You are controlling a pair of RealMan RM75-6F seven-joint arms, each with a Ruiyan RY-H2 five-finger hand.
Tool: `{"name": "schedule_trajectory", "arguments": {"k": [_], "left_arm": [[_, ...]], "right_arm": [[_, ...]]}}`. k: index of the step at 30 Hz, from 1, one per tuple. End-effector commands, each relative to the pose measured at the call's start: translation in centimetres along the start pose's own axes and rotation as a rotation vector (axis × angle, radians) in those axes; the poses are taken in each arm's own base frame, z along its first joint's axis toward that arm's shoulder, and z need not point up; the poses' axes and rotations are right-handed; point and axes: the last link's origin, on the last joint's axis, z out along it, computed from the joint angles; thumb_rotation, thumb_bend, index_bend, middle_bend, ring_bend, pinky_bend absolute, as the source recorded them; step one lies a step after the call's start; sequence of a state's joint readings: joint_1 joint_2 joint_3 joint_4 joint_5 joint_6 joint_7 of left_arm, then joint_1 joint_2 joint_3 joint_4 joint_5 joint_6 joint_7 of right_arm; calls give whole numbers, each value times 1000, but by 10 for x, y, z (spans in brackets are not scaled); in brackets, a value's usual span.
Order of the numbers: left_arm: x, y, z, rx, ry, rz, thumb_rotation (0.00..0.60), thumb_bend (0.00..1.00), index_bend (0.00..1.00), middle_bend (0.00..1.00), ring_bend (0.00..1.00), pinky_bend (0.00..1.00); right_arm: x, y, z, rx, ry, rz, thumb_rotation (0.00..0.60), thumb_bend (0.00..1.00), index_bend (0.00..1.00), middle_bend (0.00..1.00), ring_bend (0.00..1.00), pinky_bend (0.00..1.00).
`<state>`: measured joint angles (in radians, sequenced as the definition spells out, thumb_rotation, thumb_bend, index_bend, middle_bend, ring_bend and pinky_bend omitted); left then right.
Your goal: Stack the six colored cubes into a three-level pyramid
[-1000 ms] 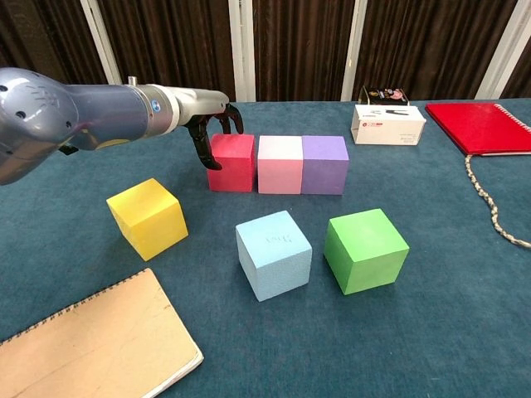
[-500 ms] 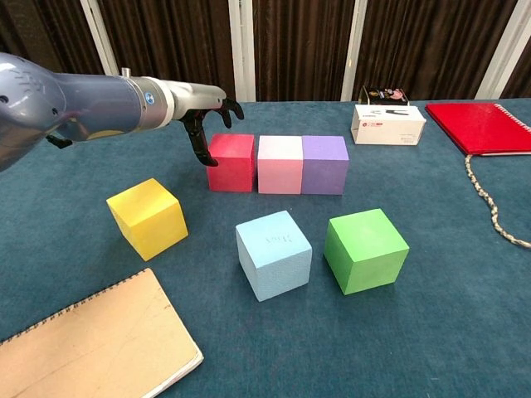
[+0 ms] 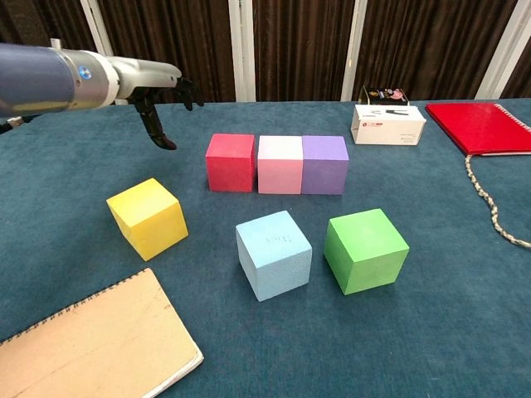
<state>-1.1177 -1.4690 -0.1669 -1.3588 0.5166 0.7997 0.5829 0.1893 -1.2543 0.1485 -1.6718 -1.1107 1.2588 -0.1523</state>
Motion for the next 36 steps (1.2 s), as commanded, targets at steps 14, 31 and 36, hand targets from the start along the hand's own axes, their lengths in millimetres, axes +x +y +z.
{"name": "schedule_trajectory", "arguments": {"k": [14,31,36], "left_arm": [[-26,-8,2,2,-53,14,600,305,171,180,0,7],[-40,18,8,-27,-76,27,600,305,163,179,0,7],[-44,26,10,-39,-81,28,600,305,156,177,0,7]], "right_arm": [[-2,-1,2,0,-9,0,600,268,0,0,0,0],[1,1,0,1,-6,11,600,268,0,0,0,0],[2,1,1,1,-7,12,600,269,0,0,0,0]]}}
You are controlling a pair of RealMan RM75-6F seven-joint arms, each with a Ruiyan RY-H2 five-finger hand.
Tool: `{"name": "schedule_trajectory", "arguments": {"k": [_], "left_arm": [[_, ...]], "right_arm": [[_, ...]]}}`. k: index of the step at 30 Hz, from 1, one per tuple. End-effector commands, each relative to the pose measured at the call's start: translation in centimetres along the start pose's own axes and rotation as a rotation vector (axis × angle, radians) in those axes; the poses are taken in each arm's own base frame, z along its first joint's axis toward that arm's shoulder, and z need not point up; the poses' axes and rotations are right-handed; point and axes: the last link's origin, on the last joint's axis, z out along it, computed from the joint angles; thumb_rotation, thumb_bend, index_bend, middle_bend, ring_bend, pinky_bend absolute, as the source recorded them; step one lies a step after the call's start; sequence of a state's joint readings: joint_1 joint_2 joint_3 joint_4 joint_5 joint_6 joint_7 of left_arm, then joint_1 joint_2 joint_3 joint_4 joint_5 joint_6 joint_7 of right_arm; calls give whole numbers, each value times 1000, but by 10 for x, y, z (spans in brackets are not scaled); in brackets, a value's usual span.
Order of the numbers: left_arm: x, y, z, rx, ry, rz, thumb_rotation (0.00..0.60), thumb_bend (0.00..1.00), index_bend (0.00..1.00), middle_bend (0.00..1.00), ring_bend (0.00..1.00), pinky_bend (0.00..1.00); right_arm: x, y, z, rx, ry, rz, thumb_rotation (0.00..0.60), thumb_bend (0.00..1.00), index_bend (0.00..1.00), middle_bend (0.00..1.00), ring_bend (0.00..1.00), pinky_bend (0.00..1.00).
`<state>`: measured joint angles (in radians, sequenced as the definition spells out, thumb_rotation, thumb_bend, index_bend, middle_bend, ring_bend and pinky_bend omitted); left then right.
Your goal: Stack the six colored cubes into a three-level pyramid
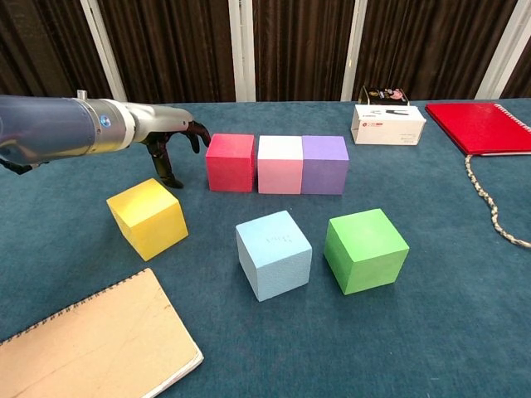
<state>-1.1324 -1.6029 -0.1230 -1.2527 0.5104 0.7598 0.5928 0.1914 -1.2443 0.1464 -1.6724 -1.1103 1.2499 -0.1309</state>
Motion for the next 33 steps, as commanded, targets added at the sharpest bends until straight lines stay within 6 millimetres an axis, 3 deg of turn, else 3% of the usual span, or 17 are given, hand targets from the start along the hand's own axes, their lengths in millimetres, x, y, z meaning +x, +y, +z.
{"name": "schedule_trajectory", "arguments": {"k": [1,18,22,27,33], "left_arm": [[-1,4,1,-7,0,0,600,305,155,177,0,7],[-4,10,3,-22,-8,4,600,305,153,176,0,7],[-2,9,2,-23,-1,12,600,305,193,176,0,7],[4,1,-2,-1,18,30,600,305,224,176,0,7],[22,-24,-16,60,37,43,600,305,224,164,0,7]], "right_arm": [[0,0,0,0,-1,0,600,268,0,0,0,0],[0,0,0,0,-2,2,600,268,0,0,0,0],[0,0,1,0,-3,2,600,268,0,0,0,0],[0,1,1,-1,-2,2,600,268,0,0,0,0],[1,1,0,0,0,1,600,268,0,0,0,0]]}}
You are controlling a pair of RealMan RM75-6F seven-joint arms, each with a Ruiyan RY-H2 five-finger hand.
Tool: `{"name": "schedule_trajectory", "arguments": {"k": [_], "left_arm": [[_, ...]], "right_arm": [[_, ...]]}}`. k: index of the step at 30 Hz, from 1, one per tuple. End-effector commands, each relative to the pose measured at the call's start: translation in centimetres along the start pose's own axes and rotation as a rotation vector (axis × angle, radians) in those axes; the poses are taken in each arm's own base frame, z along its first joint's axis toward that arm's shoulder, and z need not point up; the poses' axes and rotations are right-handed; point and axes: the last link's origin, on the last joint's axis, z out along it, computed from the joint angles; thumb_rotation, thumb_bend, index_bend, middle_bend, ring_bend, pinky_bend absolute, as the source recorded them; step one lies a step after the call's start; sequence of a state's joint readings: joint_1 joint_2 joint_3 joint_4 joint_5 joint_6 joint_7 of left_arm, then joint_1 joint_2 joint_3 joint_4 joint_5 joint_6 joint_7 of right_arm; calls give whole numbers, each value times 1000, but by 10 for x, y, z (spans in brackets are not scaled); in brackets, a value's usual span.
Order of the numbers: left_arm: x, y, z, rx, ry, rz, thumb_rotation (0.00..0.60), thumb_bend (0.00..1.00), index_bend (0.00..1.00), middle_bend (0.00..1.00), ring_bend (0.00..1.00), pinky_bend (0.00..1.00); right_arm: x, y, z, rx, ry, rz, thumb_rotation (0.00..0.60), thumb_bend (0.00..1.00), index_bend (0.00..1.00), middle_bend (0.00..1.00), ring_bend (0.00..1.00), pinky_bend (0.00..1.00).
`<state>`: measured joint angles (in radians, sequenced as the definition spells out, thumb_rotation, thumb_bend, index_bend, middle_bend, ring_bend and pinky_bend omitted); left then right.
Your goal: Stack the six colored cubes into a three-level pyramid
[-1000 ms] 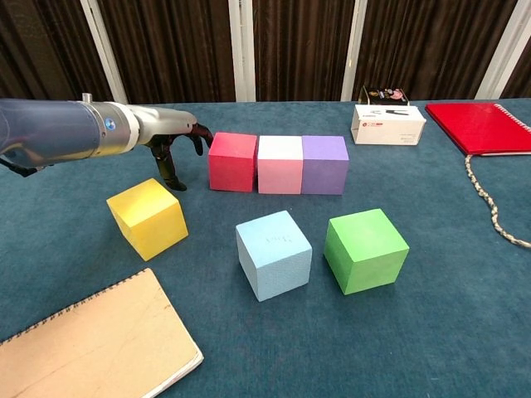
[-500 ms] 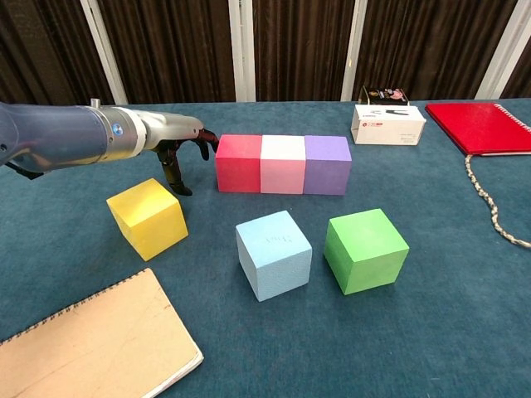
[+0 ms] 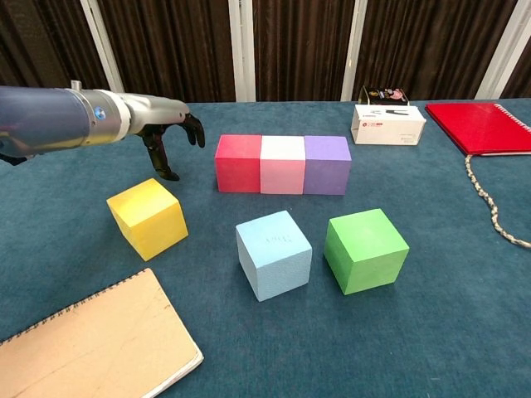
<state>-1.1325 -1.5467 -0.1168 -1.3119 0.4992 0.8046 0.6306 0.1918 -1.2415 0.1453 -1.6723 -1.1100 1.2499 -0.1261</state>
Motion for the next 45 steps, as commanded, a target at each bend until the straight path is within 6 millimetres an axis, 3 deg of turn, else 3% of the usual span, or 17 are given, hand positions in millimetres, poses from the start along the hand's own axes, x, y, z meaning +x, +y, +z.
{"name": "schedule_trajectory", "arguments": {"k": [1,9,17,21,26,37,45], "left_arm": [[11,-17,-10,42,8,0,600,305,215,161,0,7],[46,-52,-55,28,124,-172,600,305,179,150,0,7],[50,-107,-114,30,277,-255,600,305,179,147,0,7],[40,-134,-142,52,300,-252,600,305,178,153,0,7],[23,-152,-175,69,318,-246,600,305,170,150,0,7],[1,-175,-230,74,487,-396,600,305,143,97,0,7],[-31,-180,-259,109,565,-482,600,305,139,88,0,7]], "right_arm": [[0,0,0,1,0,-2,600,268,0,0,0,0],[-4,-4,0,15,-8,-19,600,269,0,0,0,0],[-7,-11,3,80,-2,-35,600,268,0,0,0,0],[-4,-24,6,197,-18,-23,600,268,0,0,0,0],[1,-46,10,365,-62,-67,600,268,0,0,0,0],[-8,-93,9,509,-254,-170,600,268,0,0,0,0],[-19,-103,11,525,-330,-223,600,268,0,0,0,0]]}}
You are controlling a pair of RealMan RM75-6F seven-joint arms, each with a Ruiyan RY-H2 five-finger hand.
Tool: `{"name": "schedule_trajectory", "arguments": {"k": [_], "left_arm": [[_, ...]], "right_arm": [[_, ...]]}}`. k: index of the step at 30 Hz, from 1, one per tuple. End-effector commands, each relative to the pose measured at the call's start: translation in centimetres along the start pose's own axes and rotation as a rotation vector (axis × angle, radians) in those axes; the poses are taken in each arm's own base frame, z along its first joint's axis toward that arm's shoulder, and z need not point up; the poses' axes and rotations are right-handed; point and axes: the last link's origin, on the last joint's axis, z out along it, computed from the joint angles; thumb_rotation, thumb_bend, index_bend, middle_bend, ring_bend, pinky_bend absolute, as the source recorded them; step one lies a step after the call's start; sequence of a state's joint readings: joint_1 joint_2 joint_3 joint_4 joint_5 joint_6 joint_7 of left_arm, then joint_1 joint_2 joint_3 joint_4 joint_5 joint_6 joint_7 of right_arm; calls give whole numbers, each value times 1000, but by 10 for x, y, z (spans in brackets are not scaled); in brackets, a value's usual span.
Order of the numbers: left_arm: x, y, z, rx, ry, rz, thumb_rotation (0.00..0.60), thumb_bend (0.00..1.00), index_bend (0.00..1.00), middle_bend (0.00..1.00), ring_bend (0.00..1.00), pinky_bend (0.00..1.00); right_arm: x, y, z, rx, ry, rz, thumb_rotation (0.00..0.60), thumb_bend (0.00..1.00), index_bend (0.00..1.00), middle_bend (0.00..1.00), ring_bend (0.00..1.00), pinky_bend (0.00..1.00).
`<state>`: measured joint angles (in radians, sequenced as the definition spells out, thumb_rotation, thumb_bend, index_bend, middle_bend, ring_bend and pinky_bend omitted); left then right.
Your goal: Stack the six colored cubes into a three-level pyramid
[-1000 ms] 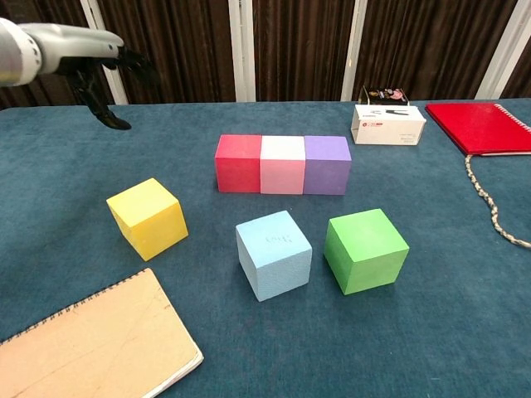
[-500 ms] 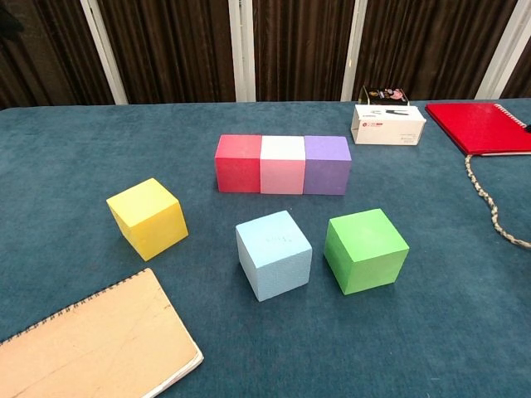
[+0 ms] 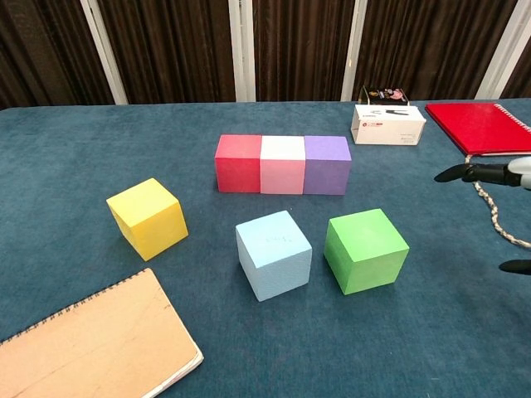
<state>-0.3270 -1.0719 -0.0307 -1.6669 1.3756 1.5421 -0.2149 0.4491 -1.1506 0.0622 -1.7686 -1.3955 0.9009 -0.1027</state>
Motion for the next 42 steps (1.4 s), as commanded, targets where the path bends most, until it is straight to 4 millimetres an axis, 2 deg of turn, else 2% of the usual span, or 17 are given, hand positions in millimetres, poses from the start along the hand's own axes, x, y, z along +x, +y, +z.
{"name": "schedule_trajectory", "arguments": {"k": [1,5,18,25,33,42], "left_arm": [[-8,-8,-20,11,27,-41,600,305,139,88,0,7],[-15,-15,-30,24,50,-42,600,305,139,88,0,7],[-20,-22,-34,60,71,-1,600,305,137,88,0,6],[-24,-23,-33,76,58,-5,600,305,136,88,0,0],[-26,-23,-33,88,63,-5,600,305,135,89,0,0],[-28,-23,-32,96,69,-1,600,305,134,89,0,0]], "right_arm": [[-2,-4,4,9,-17,-4,600,268,0,0,0,0],[-1,-10,9,31,-22,-15,600,269,0,0,0,0],[1,-28,29,76,-45,-31,600,268,0,0,0,0],[-1,-39,44,112,-30,-39,600,268,4,60,0,0],[-6,-46,58,132,-24,-46,600,268,88,113,0,0],[-8,-47,65,135,-16,-44,600,268,187,172,10,0]]}}
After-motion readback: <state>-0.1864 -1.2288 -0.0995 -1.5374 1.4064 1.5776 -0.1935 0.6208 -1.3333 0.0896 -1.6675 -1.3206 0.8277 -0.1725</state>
